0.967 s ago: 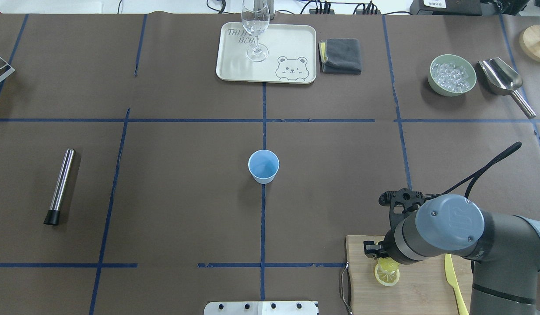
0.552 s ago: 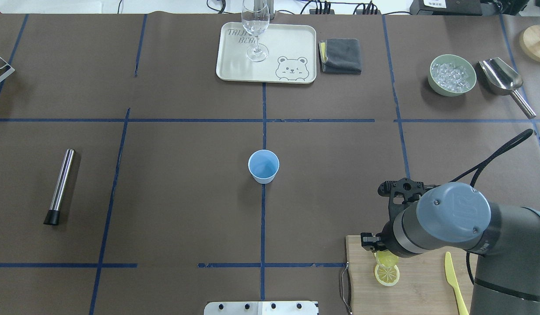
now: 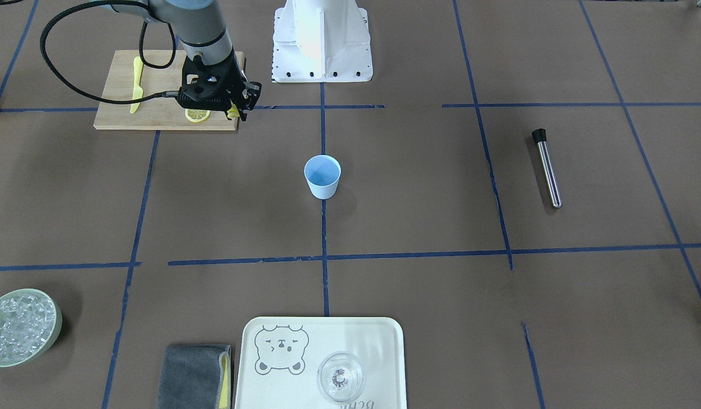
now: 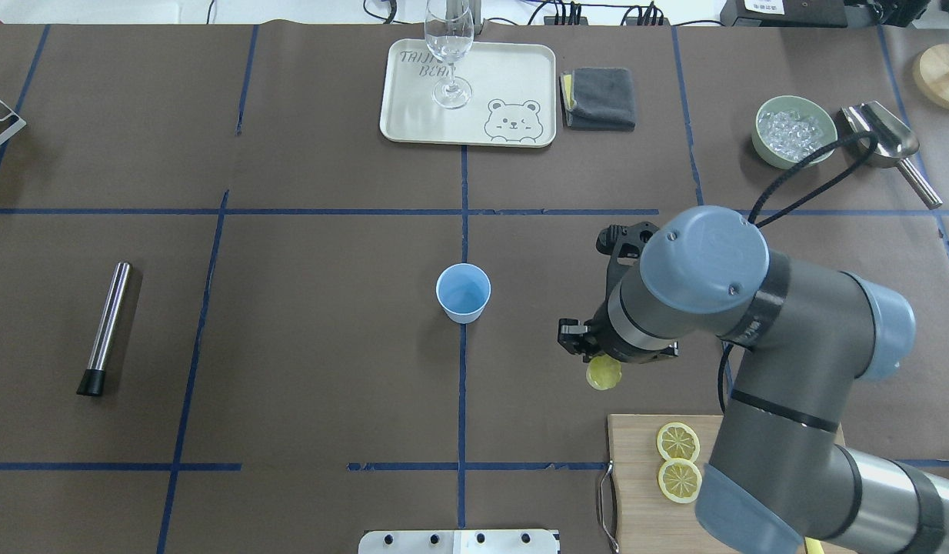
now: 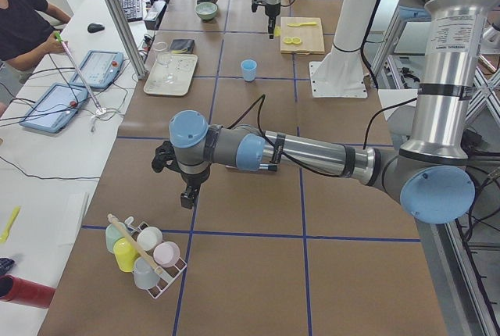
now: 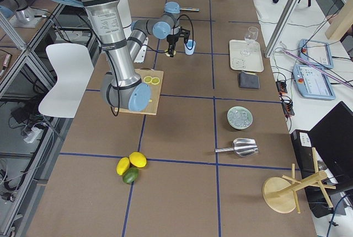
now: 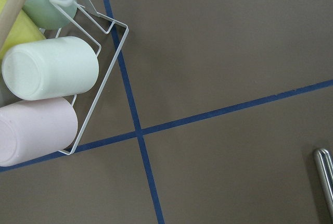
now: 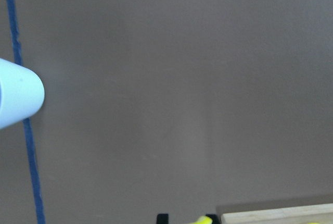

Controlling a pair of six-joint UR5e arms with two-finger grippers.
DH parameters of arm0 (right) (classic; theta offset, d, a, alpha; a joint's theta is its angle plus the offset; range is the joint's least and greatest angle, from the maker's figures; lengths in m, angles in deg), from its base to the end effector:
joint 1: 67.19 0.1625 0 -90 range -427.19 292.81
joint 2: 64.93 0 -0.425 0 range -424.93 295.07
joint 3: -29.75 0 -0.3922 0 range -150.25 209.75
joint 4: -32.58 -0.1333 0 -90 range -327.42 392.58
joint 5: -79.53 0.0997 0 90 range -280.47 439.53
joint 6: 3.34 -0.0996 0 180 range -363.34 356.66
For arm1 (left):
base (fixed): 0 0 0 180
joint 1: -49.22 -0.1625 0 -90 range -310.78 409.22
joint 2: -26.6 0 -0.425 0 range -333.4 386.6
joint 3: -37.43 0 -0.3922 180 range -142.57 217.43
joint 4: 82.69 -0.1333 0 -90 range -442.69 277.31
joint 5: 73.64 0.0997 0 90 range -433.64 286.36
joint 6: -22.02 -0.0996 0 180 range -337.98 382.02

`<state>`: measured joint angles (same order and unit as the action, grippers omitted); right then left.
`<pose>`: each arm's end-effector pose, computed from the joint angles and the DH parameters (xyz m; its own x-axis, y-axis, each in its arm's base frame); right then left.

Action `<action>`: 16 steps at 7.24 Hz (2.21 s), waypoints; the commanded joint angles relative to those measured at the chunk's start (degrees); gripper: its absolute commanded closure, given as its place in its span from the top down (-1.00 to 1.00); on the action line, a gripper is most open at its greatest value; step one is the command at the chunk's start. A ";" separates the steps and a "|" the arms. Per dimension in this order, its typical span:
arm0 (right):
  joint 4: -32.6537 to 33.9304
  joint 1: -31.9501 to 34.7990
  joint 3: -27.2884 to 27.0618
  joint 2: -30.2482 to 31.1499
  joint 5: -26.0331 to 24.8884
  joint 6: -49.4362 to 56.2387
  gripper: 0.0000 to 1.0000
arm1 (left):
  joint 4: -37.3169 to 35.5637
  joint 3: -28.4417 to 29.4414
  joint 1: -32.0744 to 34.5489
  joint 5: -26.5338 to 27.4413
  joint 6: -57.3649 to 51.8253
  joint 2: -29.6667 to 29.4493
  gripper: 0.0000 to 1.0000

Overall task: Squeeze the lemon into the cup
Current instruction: 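Lift the lemon slice and carry it over the light-blue cup, then open the right gripper to drop the lemon slice into the cup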

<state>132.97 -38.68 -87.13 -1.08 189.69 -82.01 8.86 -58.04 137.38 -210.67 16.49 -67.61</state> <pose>-0.4447 -0.3542 0.2319 0.6815 0.1603 0.7140 -0.1112 0.9871 -0.1155 -0.0434 -0.5305 0.5676 0.6705 0.2580 -0.6956 -0.0966 0.9600 0.2630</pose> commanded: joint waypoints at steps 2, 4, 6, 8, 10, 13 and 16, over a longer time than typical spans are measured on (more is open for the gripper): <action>-0.98 3.30 12.07 -14.76 0.93 -8.66 -0.50 | 0.03 -0.50 0.00 0.00 0.09 -0.01 1.00; -15.08 3.31 21.12 -16.65 0.84 -16.48 -0.49 | 0.03 -0.68 0.00 0.00 0.09 -0.01 1.00; -15.93 3.30 25.55 -19.38 0.84 -16.87 -0.40 | 0.03 -1.64 0.08 0.00 0.09 0.08 1.00; -15.93 2.26 25.91 -18.60 0.84 -16.69 -0.27 | -0.06 -2.78 0.17 0.00 0.17 0.08 1.00; -15.93 2.16 26.00 -18.51 1.19 -16.69 -0.01 | -0.06 -2.96 0.26 0.00 0.17 0.08 1.00; -15.93 2.07 26.09 -18.51 1.19 -16.43 0.18 | -0.06 -3.57 0.26 0.00 0.17 1.04 1.00; -15.93 2.16 26.09 -18.16 1.89 -16.25 0.81 | -0.06 -4.19 0.17 0.00 0.17 1.39 1.00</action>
<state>117.04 -36.53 -61.05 -19.41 191.09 -98.32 8.80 -62.10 137.63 -210.66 16.63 -66.46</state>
